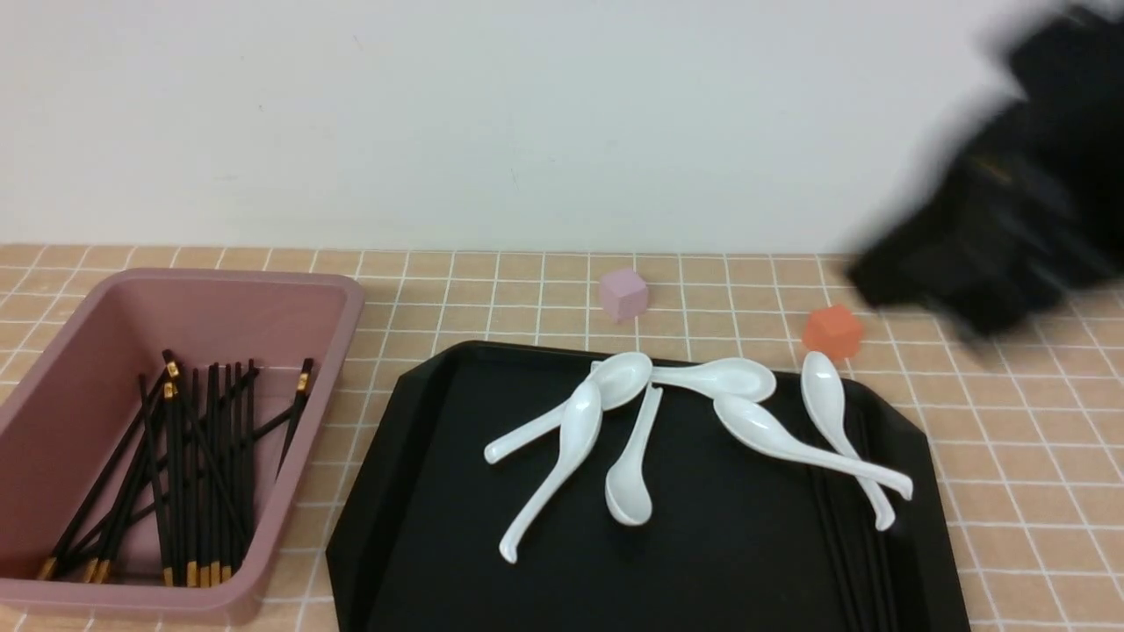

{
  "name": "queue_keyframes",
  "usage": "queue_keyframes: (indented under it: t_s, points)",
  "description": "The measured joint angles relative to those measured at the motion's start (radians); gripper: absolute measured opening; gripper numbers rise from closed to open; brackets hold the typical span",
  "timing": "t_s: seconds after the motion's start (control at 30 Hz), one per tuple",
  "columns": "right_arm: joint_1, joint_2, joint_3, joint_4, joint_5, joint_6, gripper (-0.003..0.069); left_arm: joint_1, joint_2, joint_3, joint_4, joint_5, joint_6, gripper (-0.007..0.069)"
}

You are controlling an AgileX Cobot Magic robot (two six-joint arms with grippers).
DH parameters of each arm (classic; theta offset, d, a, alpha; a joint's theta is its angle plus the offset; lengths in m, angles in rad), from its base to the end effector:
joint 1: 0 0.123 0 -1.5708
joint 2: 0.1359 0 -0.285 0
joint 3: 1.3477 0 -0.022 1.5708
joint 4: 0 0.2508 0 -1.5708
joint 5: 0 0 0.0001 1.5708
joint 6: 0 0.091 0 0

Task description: On brown tablecloth take chopsticks from black tray and put them in box.

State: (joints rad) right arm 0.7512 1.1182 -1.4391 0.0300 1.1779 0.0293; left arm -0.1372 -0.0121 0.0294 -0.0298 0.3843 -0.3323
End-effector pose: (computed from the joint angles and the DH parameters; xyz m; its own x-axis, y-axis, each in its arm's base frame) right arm 0.1430 0.1370 0.4502 -0.5366 -0.4453 -0.7168 -0.6755 0.7358 0.0485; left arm 0.0517 -0.0082 0.1694 -0.3385 -0.3088 -0.8889 0.0300 0.9406 -0.3382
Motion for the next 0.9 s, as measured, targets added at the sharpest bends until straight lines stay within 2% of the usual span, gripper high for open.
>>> queue_keyframes:
  t_s: [0.1, 0.17, 0.23, 0.43, 0.6, 0.8, 0.9]
  points:
    - [0.0, -0.195, 0.313, -0.03, -0.259, 0.04, -0.0004, 0.0, 0.0, 0.0, 0.0, 0.0, 0.0, 0.0239]
    - [0.0, -0.272, 0.444, -0.03, -0.42, 0.051, -0.0004, 0.0, 0.0, 0.0, 0.0, 0.0, 0.0, 0.0239]
    - [0.0, -0.34, 0.64, -0.03, -0.648, 0.06, -0.0002, 0.0, 0.0, 0.0, 0.0, 0.0, 0.0, 0.0239]
    - [0.0, -0.364, 0.977, -0.03, -1.081, 0.061, 0.0001, 0.0, 0.0, 0.0, 0.0, 0.0, 0.0, 0.0239]
    - [0.0, -0.363, 1.08, -0.03, -1.202, 0.061, 0.0003, 0.0, 0.0, 0.0, 0.0, 0.0, 0.0, 0.0239]
    - [0.0, -0.363, 1.13, -0.035, -1.214, 0.061, 0.0006, 0.0, 0.0, 0.0, 0.0, 0.0, 0.0, 0.0239]
    - [0.035, -0.36, 1.132, -0.035, -1.229, 0.056, 0.0012, 0.0, 0.0, 0.0, 0.0, 0.0, 0.0, 0.0239]
